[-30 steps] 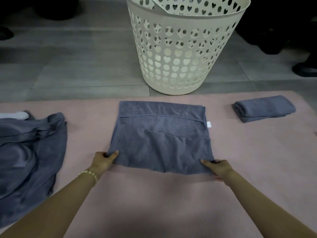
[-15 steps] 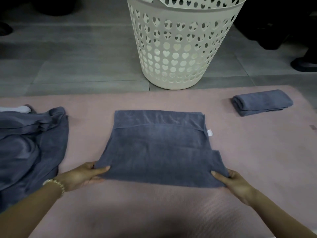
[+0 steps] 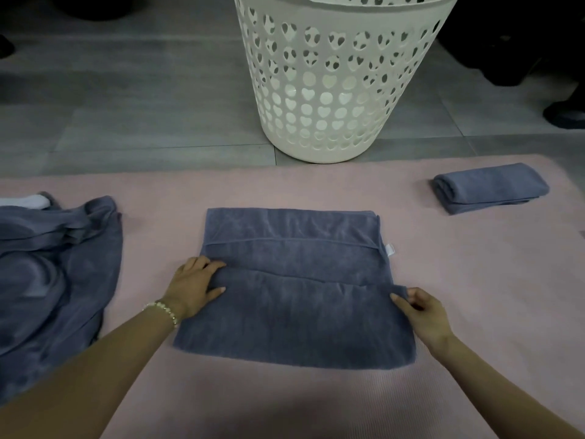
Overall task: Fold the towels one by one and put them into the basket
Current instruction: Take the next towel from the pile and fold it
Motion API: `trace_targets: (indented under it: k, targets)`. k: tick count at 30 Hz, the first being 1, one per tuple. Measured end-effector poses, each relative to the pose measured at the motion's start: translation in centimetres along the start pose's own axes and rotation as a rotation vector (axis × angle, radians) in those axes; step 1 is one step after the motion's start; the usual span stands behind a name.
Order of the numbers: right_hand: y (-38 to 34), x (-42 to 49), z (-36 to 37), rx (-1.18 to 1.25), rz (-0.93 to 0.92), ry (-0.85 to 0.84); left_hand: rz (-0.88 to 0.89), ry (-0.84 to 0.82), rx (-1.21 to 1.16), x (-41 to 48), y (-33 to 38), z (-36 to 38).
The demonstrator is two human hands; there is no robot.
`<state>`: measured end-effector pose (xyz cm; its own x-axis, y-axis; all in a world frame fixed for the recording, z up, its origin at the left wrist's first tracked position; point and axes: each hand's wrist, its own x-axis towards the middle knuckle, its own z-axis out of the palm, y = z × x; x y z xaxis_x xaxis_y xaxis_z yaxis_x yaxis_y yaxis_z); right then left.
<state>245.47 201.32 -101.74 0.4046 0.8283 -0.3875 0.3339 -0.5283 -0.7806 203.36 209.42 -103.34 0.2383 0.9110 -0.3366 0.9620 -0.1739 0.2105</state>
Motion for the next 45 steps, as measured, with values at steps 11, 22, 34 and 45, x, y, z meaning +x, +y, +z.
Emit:
trace_targets:
  k: [11,22,34,45]
  targets:
    - [-9.3,6.4,-0.7,0.270,-0.117,-0.017,-0.337,0.010,-1.275,2.5,-1.1,-9.2]
    - [-6.5,11.3,3.7,-0.144,0.059,0.104,-0.492,0.271,-0.864,8.0,-1.5,-2.5]
    - [-7.1,9.7,1.4,-0.134,0.173,-0.199,-0.617,-0.069,-0.894,6.0,-1.1,-4.1]
    - [-1.3,2.7,-0.1,0.023,0.176,-0.216,-0.453,-0.049,-1.016,-1.6,0.2,-1.4]
